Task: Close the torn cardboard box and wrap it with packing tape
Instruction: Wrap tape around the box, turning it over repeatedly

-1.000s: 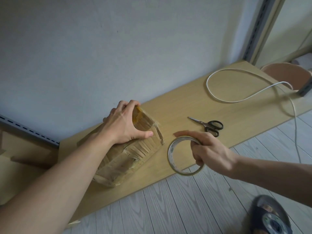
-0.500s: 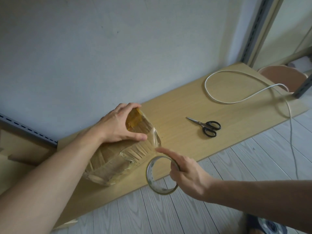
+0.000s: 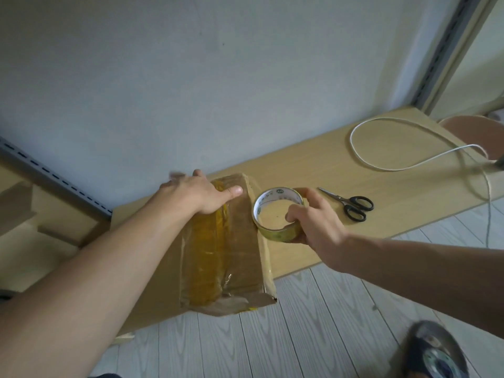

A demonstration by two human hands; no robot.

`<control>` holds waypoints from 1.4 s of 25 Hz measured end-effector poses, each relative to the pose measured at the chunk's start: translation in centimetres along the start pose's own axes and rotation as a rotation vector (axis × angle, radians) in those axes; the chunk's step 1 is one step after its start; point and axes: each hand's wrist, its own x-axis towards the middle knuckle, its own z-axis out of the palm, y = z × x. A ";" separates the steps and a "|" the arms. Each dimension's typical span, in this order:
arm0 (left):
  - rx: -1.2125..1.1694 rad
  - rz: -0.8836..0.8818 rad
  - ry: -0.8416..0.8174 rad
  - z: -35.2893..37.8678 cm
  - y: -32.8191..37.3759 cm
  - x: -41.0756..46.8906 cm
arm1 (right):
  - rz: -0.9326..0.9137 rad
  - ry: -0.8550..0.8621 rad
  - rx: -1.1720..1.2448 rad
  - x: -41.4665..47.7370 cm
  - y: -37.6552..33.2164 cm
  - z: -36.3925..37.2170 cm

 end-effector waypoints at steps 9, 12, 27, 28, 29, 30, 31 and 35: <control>-0.312 0.816 0.367 5.2 0.6 2.8 | -0.065 -0.037 -0.169 -0.2 -0.8 0.3; -0.336 0.763 0.419 5.2 0.6 3.1 | -0.114 -0.081 -0.403 -1.8 -1.7 -0.2; -0.253 0.318 0.492 4.9 0.4 4.3 | -0.100 -0.297 -0.412 -8.8 2.8 -5.2; -0.257 0.318 0.491 5.0 0.3 4.3 | -0.157 -0.290 -0.492 -8.8 2.9 -5.1; -0.262 0.318 0.491 4.9 0.3 4.3 | -0.211 -0.282 -0.563 -8.9 2.9 -5.0; -0.266 0.320 0.491 4.9 0.2 4.3 | -0.255 -0.265 -0.608 -9.0 2.7 -4.9; -0.268 0.322 0.490 4.9 0.3 4.2 | -0.289 -0.242 -0.633 -9.0 2.5 -5.0; -0.267 0.325 0.495 4.9 0.2 4.2 | -0.348 -0.191 -0.650 -8.9 1.6 -5.6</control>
